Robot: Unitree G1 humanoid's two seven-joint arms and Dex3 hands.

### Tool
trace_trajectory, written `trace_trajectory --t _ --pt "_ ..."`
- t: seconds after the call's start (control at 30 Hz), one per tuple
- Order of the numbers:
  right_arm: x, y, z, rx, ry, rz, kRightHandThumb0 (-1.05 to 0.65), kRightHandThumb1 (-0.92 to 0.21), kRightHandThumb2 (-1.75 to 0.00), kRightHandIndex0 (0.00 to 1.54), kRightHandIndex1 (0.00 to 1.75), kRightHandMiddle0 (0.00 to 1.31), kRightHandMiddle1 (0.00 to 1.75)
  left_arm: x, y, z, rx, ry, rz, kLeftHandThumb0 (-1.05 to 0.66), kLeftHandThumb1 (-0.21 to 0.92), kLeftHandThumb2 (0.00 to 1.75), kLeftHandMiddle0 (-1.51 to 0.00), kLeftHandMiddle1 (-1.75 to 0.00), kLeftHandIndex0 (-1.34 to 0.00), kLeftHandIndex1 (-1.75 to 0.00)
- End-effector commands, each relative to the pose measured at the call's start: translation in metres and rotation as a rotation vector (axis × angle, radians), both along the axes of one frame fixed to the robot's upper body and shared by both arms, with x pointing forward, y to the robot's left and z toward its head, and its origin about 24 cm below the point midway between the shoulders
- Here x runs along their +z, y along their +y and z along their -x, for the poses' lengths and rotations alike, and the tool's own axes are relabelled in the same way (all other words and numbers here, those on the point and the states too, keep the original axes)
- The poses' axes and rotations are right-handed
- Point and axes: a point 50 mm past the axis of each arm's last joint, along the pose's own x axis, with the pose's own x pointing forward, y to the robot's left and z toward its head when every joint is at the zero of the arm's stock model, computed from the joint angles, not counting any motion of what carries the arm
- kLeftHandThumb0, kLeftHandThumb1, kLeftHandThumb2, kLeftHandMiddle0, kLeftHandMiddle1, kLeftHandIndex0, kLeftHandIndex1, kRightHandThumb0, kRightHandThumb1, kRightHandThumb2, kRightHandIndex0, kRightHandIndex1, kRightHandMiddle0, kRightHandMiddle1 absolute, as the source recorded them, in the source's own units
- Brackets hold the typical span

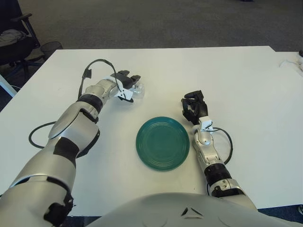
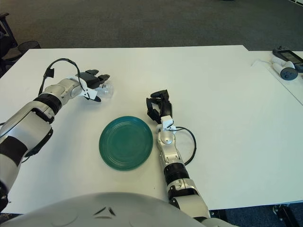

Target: Put the bottle into the plate.

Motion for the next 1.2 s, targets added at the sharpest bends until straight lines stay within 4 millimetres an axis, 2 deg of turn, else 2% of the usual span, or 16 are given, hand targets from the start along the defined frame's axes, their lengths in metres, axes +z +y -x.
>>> trace_trajectory --t 0.0,0.4,0.67,0.8,0.87,0.9,0.97,1.0,1.03,1.07,1.1,1.13,1.17 --pt "-0.042 -0.001 0.027 -0.019 0.234 -0.017 -0.35 -0.92 -0.51 0.25 1.17 0.19 1.75 -0.020 0.003 0.009 0.023 0.074 -0.040 -1.05 0.92 0.38 0.00 0.00 0.00 0.00" --pt "-0.041 -0.001 0.029 -0.016 0.222 -0.022 -0.35 -0.92 -0.51 0.29 1.18 0.19 1.75 -0.030 0.006 0.012 0.042 0.130 -0.173 -1.05 0.92 0.32 0.00 0.00 0.00 0.00" --pt "-0.040 -0.001 0.030 -0.005 0.224 -0.016 -0.35 -0.92 -0.51 0.28 1.18 0.19 1.75 -0.026 0.011 0.011 0.043 0.152 -0.215 -1.05 0.92 0.27 0.00 0.00 0.00 0.00" --pt "-0.040 0.000 0.029 -0.003 0.227 -0.017 -0.35 -0.92 -0.51 0.28 1.18 0.19 1.75 -0.026 0.011 0.011 0.039 0.151 -0.229 -1.04 0.92 0.29 -0.05 -0.03 -0.01 0.00" --pt "-0.040 0.000 0.029 -0.002 0.229 -0.019 -0.35 -0.92 -0.52 0.28 1.18 0.19 1.75 -0.026 0.011 0.011 0.030 0.142 -0.229 -1.03 0.92 0.30 -0.09 -0.09 0.00 -0.14" --pt "-0.040 0.000 0.029 -0.001 0.230 -0.020 -0.35 -0.92 -0.51 0.28 1.19 0.19 1.75 -0.026 0.011 0.011 0.024 0.137 -0.228 -1.01 0.92 0.31 -0.11 -0.25 0.00 -0.32" --pt "-0.040 0.000 0.029 0.000 0.231 -0.021 -0.35 -0.92 -0.51 0.29 1.19 0.19 1.75 -0.026 0.011 0.012 0.014 0.126 -0.222 -0.98 0.92 0.30 -0.10 -0.53 0.00 -0.55" --pt "-0.040 0.000 0.029 0.001 0.232 -0.024 -0.35 -0.92 -0.51 0.29 1.19 0.19 1.75 -0.029 0.014 0.014 0.023 0.108 -0.197 -0.98 0.92 0.30 -0.10 -0.58 0.00 -0.60" --pt "-0.040 0.000 0.029 0.002 0.233 -0.026 -0.35 -0.92 -0.51 0.29 1.20 0.19 1.75 -0.032 0.017 0.015 0.030 0.095 -0.180 -0.92 0.91 0.30 -0.16 -0.70 -0.05 -0.82" --pt "-0.040 0.001 0.029 0.003 0.235 -0.028 -0.35 -0.92 -0.51 0.29 1.20 0.19 1.75 -0.035 0.020 0.017 0.043 0.073 -0.146 -0.84 0.86 0.34 -0.24 -0.88 -0.11 -1.15" --pt "-0.040 0.001 0.029 0.003 0.237 -0.030 -0.35 -0.92 -0.52 0.29 1.20 0.19 1.75 -0.037 0.021 0.019 0.055 0.036 -0.088 -0.69 0.74 0.58 -0.33 -1.11 -0.25 -1.34" --pt "-0.040 0.001 0.029 0.003 0.239 -0.032 -0.35 -0.92 -0.52 0.29 1.20 0.19 1.75 -0.039 0.022 0.020 0.062 0.011 -0.050 -0.45 0.56 0.87 -0.46 -1.31 -0.32 -1.48" --pt "-0.041 0.001 0.029 0.003 0.242 -0.034 -0.35 -0.92 -0.52 0.29 1.20 0.19 1.75 -0.038 0.020 0.021 0.067 -0.049 0.029 -0.29 0.44 1.05 -0.54 -1.43 -0.37 -1.58"
